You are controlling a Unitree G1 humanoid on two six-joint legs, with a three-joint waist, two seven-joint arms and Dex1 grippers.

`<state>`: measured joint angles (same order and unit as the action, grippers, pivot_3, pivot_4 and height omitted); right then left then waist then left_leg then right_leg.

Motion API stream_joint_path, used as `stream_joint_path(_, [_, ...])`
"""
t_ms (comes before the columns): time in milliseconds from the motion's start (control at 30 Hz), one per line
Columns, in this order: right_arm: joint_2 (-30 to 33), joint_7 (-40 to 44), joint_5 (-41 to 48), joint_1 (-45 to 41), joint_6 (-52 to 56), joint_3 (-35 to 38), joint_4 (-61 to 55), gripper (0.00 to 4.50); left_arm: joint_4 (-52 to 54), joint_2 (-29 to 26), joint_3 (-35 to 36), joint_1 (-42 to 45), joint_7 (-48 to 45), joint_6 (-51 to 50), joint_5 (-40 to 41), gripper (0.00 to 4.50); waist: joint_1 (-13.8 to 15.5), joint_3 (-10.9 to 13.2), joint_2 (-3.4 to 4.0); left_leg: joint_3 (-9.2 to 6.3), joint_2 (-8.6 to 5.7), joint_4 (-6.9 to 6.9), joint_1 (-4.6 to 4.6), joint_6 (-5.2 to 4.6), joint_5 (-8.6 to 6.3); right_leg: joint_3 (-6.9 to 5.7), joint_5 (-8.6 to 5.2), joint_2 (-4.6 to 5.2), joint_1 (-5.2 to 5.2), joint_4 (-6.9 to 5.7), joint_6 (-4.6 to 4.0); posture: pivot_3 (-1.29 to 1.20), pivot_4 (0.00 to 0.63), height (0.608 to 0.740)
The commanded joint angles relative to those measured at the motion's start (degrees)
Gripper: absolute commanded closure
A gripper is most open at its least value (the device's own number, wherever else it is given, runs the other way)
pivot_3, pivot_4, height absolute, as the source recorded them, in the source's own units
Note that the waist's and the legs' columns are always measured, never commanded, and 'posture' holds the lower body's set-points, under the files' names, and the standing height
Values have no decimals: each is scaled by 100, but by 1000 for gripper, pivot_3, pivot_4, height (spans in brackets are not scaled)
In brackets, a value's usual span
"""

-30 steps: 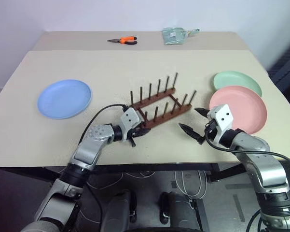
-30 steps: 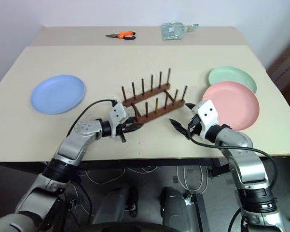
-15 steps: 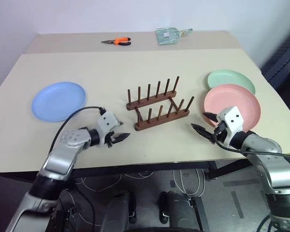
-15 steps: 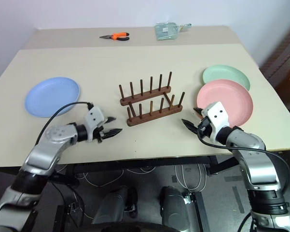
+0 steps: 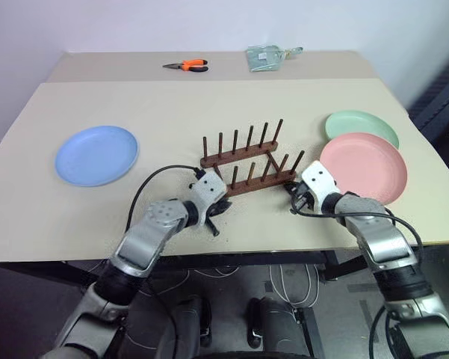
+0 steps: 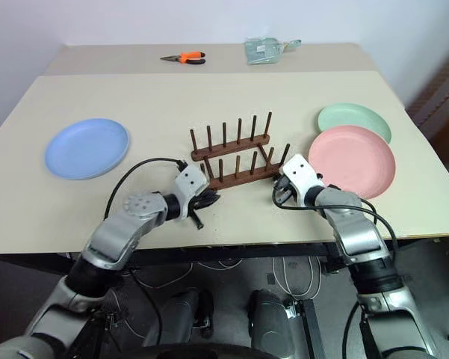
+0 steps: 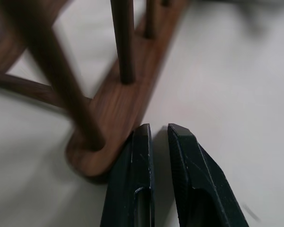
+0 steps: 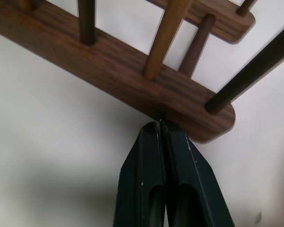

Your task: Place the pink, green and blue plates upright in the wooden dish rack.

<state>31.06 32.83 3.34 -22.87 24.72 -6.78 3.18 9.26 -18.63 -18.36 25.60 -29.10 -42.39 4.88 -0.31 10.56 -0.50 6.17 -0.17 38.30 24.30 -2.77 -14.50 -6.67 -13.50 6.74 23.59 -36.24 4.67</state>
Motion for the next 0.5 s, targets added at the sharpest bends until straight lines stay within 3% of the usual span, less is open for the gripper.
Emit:
stream_joint_path(33, [-204,-259,-292,-407,-428,-65,617,4441,-629,35,315,154,599,239,-392,3928,-39,-1,2,0,0,-1,-2,1,0,1,0,0,-1,-1,0,0,150,740])
stream_joint_path(267, [-89,-189,-254,-446,-647,216,600,4441,-974,30,508,183,865,543,-427,3928,-45,-2,4,1,2,-5,-6,4,2,1,0,2,-2,-1,-1,0,150,740])
stream_joint_path(367, [164,115,70,-58,-470,547,-88,3657,-991,3,529,138,902,620,-445,3928,-33,-2,4,1,2,-6,-6,4,1,1,0,4,-2,1,-1,0,150,740])
stream_joint_path(500, [566,237,288,736,-234,1105,-1369,1857,-902,-17,576,51,887,674,-413,3928,-37,-5,8,0,3,-7,-6,4,0,2,0,8,-2,3,-1,0,150,740])
